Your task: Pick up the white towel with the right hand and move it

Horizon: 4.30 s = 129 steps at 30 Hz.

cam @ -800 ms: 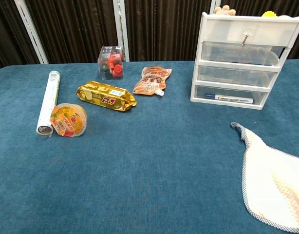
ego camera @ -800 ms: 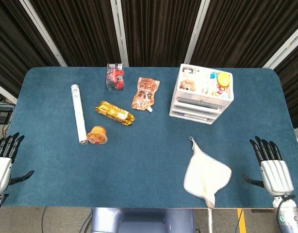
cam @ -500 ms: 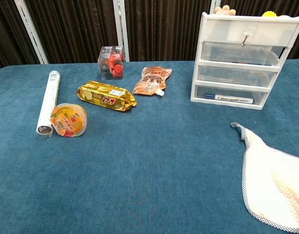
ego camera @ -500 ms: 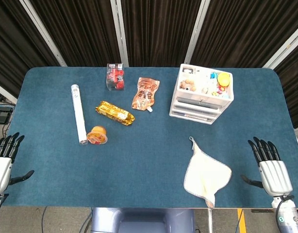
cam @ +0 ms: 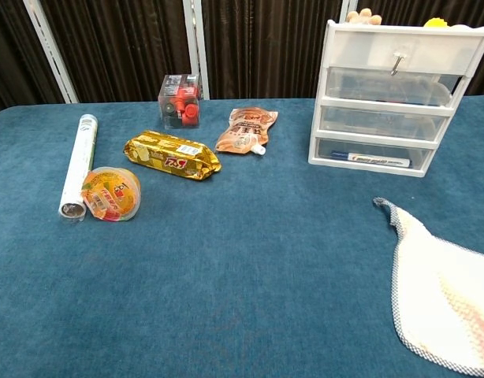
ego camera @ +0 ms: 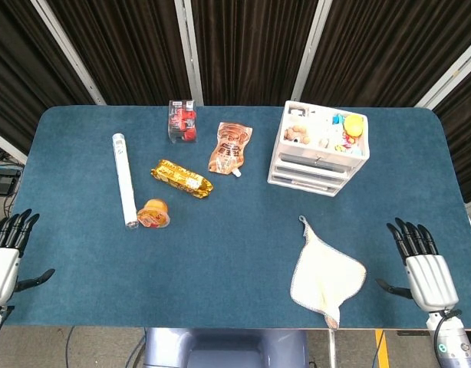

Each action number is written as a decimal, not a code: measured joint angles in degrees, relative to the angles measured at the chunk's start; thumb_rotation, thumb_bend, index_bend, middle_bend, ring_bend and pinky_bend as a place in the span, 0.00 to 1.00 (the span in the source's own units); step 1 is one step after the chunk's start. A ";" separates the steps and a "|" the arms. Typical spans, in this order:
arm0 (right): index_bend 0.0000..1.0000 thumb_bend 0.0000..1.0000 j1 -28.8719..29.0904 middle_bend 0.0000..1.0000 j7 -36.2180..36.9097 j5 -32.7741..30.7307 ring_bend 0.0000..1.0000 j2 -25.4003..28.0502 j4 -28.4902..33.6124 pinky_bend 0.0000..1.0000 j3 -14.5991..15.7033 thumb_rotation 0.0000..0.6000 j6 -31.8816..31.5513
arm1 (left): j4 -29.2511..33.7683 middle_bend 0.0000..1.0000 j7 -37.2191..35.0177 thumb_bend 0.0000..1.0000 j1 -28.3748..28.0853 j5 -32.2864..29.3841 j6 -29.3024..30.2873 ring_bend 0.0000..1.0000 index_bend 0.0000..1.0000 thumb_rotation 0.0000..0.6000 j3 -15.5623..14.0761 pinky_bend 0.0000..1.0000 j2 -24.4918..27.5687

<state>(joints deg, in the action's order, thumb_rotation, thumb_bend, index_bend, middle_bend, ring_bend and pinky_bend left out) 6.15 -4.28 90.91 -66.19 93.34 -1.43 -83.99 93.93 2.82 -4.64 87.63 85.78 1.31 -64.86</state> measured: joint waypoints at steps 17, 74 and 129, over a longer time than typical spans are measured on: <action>0.06 0.00 4.78 0.08 -7.98 2.32 0.04 -1.85 8.40 0.26 4.13 1.00 13.11 | 0.58 0.00 0.57 0.00 0.13 -0.34 0.28 0.00 0.00 1.00 0.17 0.00 -0.17; 0.64 0.36 9.21 0.68 -29.57 -15.29 0.68 -23.75 -1.01 0.86 1.53 1.00 14.47 | 1.04 0.00 -1.96 0.00 0.21 0.52 0.76 0.00 0.00 1.00 0.08 0.00 0.63; 0.77 0.49 19.44 0.81 -13.71 -10.36 0.82 -20.20 -1.09 0.96 -20.21 1.00 4.41 | 1.62 0.00 -1.00 0.00 0.01 -0.81 -0.28 0.00 0.00 1.00 0.26 0.00 0.08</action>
<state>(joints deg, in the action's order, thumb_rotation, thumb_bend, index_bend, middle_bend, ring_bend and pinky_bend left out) 25.60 -17.98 80.56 -86.38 92.25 -21.64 -79.58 95.55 1.82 -4.64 86.81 85.50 1.58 -64.78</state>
